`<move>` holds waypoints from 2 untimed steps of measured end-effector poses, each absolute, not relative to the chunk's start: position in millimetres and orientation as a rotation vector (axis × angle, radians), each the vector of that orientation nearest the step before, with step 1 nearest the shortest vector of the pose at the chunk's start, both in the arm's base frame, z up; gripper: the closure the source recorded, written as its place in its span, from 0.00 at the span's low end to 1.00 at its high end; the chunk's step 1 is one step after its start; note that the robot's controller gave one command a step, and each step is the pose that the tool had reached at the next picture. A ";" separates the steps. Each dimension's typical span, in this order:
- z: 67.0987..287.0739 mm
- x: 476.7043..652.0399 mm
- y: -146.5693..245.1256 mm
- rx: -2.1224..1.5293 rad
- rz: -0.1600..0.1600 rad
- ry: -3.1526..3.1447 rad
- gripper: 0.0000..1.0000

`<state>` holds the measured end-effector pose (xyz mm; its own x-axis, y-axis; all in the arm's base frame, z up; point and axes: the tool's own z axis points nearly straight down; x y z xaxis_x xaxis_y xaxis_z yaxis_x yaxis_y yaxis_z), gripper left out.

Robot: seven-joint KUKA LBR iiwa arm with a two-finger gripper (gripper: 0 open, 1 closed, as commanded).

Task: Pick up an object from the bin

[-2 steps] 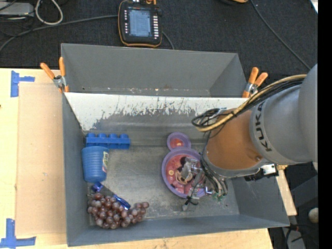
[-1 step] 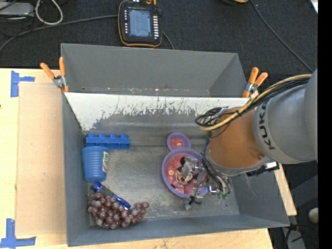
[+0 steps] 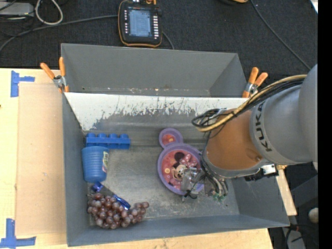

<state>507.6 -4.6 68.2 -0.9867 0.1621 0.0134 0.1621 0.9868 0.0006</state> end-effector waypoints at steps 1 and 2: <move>68.2 507.6 -4.7 -0.255 -0.003 -3.118 1.00; 93.5 504.0 -4.7 -0.255 -0.002 -3.106 1.00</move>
Offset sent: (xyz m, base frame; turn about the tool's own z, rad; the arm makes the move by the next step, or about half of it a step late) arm 0.0000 -0.0001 0.0847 0.0000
